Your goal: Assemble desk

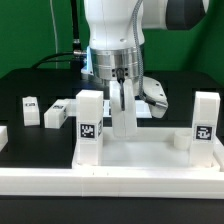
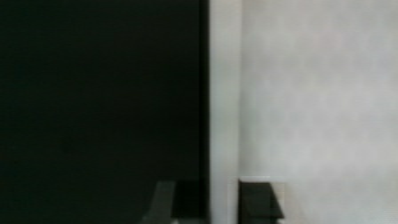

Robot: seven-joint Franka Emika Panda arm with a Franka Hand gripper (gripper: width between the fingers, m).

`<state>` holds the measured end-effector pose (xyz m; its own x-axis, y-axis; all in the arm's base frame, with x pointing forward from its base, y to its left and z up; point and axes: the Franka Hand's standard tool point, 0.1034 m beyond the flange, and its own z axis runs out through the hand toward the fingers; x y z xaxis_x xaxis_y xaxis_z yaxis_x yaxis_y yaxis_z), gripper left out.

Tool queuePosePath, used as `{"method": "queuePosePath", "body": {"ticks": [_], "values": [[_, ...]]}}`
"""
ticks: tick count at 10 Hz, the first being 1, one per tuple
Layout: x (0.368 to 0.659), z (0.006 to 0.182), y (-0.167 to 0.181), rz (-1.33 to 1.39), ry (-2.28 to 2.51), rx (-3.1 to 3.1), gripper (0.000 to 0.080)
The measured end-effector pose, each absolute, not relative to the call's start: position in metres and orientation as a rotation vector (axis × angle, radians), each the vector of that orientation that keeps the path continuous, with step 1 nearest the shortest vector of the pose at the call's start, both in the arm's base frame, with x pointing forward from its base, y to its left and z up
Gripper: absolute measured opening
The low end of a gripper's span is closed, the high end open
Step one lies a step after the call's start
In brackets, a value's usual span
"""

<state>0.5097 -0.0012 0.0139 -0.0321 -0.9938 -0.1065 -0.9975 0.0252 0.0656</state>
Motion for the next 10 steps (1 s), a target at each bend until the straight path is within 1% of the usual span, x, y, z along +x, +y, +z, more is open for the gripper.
{"method": "queuePosePath", "body": {"ticks": [4,6,8,10], "values": [[0.509,0.015,-0.002,0.193,2.200,-2.189,0.0067],[0.501,0.021,-0.018,0.218,2.080,-2.300,0.0067],[0.496,0.020,-0.031,0.199,1.997,-2.376,0.0067],[0.488,0.020,-0.057,0.187,1.870,-2.486,0.0067]]}}
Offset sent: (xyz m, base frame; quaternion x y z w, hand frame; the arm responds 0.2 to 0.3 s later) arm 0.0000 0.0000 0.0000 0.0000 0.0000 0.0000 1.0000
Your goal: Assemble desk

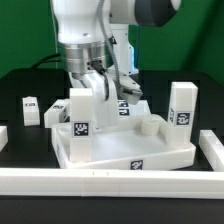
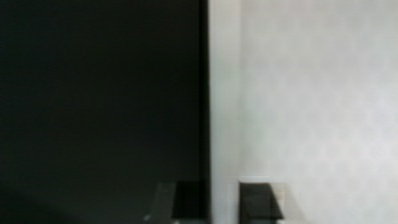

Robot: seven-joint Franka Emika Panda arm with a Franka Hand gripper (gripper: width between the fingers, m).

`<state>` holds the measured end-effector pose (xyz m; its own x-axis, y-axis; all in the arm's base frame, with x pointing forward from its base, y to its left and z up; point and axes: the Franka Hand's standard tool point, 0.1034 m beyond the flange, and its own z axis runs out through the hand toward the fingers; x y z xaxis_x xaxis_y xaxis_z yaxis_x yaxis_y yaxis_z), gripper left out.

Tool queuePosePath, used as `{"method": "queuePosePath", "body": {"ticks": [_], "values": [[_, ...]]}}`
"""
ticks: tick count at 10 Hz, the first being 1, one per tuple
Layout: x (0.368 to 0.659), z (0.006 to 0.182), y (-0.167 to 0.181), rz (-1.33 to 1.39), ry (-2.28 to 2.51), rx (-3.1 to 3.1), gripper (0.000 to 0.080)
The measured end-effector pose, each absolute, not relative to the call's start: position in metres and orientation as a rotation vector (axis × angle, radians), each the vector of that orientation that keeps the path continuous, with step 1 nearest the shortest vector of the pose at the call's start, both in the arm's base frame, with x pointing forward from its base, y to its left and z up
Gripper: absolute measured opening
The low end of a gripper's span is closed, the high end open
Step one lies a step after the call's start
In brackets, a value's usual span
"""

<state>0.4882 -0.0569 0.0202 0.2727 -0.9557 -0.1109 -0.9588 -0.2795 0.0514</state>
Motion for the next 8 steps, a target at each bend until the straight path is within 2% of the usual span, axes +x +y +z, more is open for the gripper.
{"method": "queuePosePath", "body": {"ticks": [2,8], "values": [[0.4879,0.0199,-0.0603,0.184,1.849,-2.504,0.0067],[0.4882,0.0203,-0.0650,0.165,1.086,-2.899,0.0063]]}}
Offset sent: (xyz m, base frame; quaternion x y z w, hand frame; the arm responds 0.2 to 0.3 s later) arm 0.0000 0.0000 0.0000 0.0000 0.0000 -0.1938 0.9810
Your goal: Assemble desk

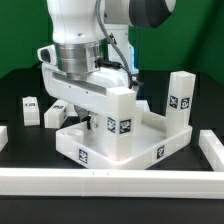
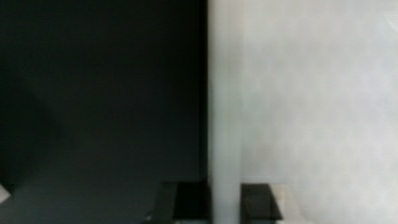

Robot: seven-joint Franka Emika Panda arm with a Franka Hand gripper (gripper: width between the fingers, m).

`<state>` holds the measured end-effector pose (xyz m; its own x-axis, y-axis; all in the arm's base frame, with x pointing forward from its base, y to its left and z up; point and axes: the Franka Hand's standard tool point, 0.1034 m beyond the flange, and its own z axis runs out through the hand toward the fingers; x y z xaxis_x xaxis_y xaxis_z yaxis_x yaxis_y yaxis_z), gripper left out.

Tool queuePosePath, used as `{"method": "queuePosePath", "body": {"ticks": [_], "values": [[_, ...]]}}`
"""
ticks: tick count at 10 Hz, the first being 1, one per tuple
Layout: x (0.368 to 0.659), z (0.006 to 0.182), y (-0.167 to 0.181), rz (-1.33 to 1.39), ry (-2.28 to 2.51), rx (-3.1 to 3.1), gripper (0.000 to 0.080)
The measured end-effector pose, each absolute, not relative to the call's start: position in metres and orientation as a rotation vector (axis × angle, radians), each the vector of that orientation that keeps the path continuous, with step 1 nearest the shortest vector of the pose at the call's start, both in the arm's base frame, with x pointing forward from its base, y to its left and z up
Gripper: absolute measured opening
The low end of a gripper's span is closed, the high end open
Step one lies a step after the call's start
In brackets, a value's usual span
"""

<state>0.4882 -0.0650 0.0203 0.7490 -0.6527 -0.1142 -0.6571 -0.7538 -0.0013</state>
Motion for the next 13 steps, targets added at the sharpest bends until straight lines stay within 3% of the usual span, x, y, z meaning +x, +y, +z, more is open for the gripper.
{"method": "queuePosePath", "body": {"ticks": [5,13], "values": [[0.487,0.019,-0.067,0.159,0.635,-3.019,0.0063],[0.514,0.012,-0.059,0.138,-0.066,-3.116,0.0063]]}}
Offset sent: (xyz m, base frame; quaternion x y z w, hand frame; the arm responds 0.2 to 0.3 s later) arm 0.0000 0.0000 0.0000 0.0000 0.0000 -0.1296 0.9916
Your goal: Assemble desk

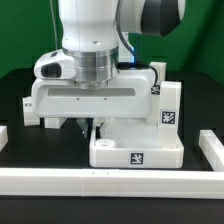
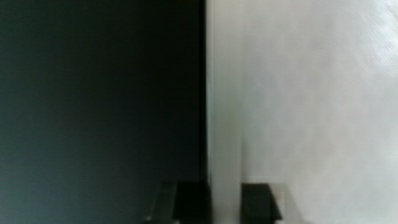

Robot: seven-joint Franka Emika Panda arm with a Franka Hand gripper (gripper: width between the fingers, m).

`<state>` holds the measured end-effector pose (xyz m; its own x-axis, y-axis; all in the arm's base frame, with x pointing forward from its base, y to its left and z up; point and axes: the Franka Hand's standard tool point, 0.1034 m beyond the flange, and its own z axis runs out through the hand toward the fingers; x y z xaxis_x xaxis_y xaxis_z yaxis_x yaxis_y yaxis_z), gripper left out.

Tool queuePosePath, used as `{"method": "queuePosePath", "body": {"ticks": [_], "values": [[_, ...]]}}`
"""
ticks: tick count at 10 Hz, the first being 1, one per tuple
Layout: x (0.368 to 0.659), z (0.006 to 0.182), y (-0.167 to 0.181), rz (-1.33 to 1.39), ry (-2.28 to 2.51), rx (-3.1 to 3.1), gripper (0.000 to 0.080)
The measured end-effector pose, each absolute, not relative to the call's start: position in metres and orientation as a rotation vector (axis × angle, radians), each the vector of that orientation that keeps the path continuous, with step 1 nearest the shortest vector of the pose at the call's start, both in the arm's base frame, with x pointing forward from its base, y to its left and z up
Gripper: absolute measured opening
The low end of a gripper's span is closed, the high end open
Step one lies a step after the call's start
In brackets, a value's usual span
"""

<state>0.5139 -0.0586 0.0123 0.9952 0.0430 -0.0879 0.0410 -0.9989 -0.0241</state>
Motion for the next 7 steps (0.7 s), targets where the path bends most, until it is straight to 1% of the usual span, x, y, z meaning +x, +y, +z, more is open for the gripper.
{"method": "queuePosePath", "body": {"ticks": [2,3,5,7], "values": [[0.514,0.012,-0.059,0.141,-0.209,-3.114,0.0063],[0.518,0.013,-0.053,0.139,-0.317,-3.110,0.0063],[0.532,0.015,-0.046,0.116,-0.520,-3.090,0.0063],[0.546,0.016,-0.043,0.112,-0.883,-3.027,0.0063]]}}
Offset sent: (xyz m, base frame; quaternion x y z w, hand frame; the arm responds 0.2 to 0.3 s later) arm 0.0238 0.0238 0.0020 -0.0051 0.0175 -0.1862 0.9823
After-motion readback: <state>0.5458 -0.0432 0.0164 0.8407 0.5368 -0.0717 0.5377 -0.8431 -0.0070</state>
